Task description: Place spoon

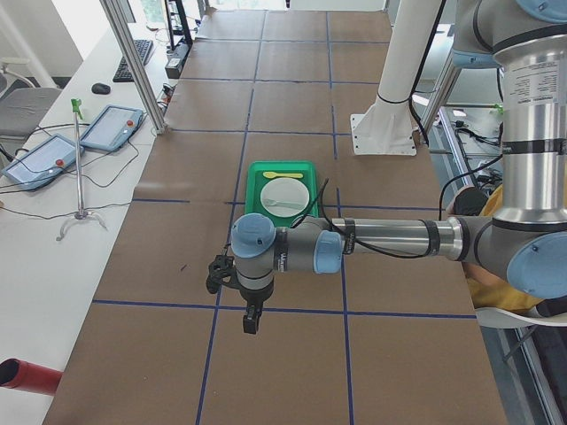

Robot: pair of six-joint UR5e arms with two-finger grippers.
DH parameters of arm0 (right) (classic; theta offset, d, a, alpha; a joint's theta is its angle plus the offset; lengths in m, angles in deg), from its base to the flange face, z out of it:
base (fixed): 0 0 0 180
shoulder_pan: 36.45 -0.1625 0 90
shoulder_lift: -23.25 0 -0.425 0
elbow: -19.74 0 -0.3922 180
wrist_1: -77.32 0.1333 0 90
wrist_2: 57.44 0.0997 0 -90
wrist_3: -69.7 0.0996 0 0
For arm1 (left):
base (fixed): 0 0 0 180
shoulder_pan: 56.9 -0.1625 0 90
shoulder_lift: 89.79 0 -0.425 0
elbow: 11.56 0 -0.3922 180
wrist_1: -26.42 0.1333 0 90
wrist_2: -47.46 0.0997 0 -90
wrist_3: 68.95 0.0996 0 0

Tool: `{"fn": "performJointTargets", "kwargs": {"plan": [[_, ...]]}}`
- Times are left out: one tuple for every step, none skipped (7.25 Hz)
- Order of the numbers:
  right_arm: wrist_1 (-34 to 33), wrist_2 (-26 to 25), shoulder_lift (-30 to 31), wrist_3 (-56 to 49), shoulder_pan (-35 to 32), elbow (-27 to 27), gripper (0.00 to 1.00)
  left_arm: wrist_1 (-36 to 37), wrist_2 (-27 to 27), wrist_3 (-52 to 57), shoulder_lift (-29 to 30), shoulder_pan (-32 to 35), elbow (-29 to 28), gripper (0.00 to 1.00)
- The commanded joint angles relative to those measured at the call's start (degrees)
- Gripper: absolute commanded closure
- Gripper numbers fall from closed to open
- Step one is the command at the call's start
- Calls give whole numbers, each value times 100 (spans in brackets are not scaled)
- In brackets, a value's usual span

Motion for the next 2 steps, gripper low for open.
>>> {"fn": "performJointTargets", "kwargs": {"plan": [[0,0,0,0,0,0,0,-21,-1,29,2,0,-6,0],[0,0,0,0,0,0,0,-21,-1,46,2,0,-6,0]]}}
